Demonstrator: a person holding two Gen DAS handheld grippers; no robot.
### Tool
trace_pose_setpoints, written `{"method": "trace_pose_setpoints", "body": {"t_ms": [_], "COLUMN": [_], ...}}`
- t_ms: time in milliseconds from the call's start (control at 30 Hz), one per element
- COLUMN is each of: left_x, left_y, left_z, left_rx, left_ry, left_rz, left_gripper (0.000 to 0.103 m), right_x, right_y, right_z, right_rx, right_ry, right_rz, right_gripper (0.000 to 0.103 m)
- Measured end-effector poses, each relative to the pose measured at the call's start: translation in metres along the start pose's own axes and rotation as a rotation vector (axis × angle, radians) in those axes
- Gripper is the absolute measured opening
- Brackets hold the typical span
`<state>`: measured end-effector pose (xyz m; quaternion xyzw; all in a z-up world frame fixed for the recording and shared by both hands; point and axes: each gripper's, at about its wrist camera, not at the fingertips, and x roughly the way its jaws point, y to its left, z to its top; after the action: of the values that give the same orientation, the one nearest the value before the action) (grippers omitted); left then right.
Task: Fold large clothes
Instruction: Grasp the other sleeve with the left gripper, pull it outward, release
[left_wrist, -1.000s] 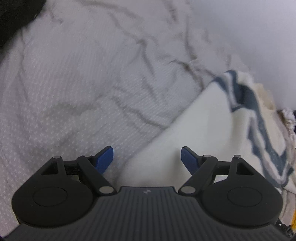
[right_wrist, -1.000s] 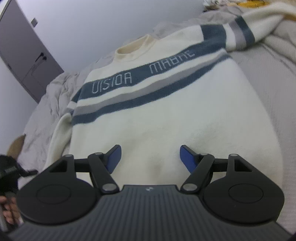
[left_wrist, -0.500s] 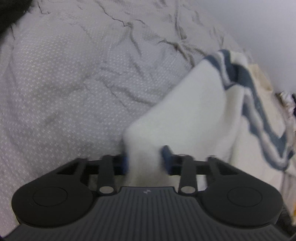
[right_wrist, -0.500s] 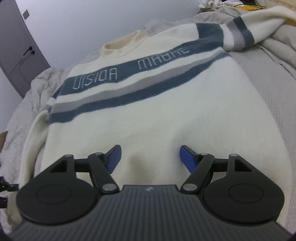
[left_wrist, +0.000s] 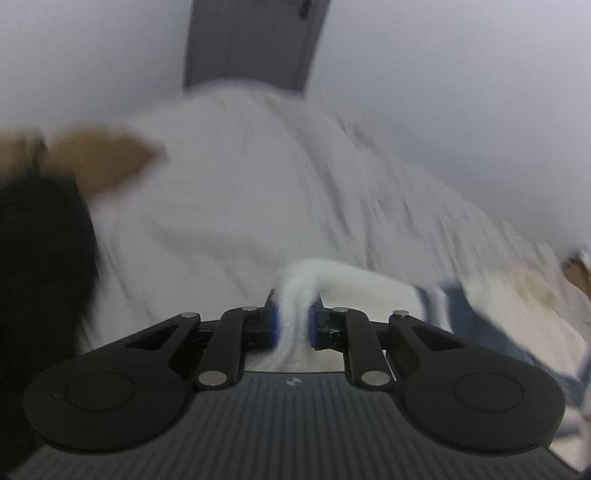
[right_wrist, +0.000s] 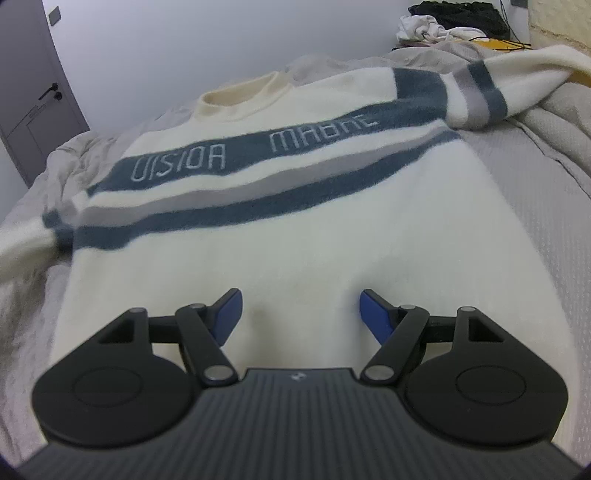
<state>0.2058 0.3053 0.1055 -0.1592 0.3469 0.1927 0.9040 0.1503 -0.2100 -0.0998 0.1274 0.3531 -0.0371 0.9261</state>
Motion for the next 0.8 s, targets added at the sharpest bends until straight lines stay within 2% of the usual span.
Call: {"method": "trace_pose_setpoints", "body": {"t_ms": [67, 167, 233, 333, 467, 633, 800], "left_x": [0.009, 0.034, 0.056, 0.098, 0.164, 0.241, 0.284], "left_y": [-0.009, -0.026, -0.044, -0.066, -0.076, -0.050, -0.033], "left_z": [0.037, 0.081, 0.098, 0.113, 0.111, 0.082, 0.048], "left_rx": [0.039, 0.083, 0.138, 0.165, 0.191, 0.181, 0.164], "left_ry": [-0.075, -0.117, -0.133, -0.117, -0.073, 0.012, 0.061], "left_rz": [0.055, 0.097, 0.132, 0.173, 0.227, 0.260, 0.270], "left_gripper": [0.016, 0.016, 0.016, 0.016, 0.016, 0.017, 0.018], "right_x": [0.001, 0.002, 0.003, 0.011, 0.028, 0.042, 0.056], "right_y": [-0.001, 0.003, 0.006, 0.010, 0.017, 0.021, 0.030], "right_z": [0.003, 0.008, 0.013, 0.018, 0.024, 0.028, 0.022], "right_rx": [0.014, 0.005, -0.012, -0.023, -0.023, 0.000, -0.023], "right_ry": [-0.014, -0.059, -0.091, -0.114, -0.107, -0.090, -0.060], "right_rz": [-0.004, -0.013, -0.015, 0.012, 0.021, 0.034, 0.035], "right_gripper": [0.074, 0.074, 0.073, 0.072, 0.072, 0.072, 0.073]}}
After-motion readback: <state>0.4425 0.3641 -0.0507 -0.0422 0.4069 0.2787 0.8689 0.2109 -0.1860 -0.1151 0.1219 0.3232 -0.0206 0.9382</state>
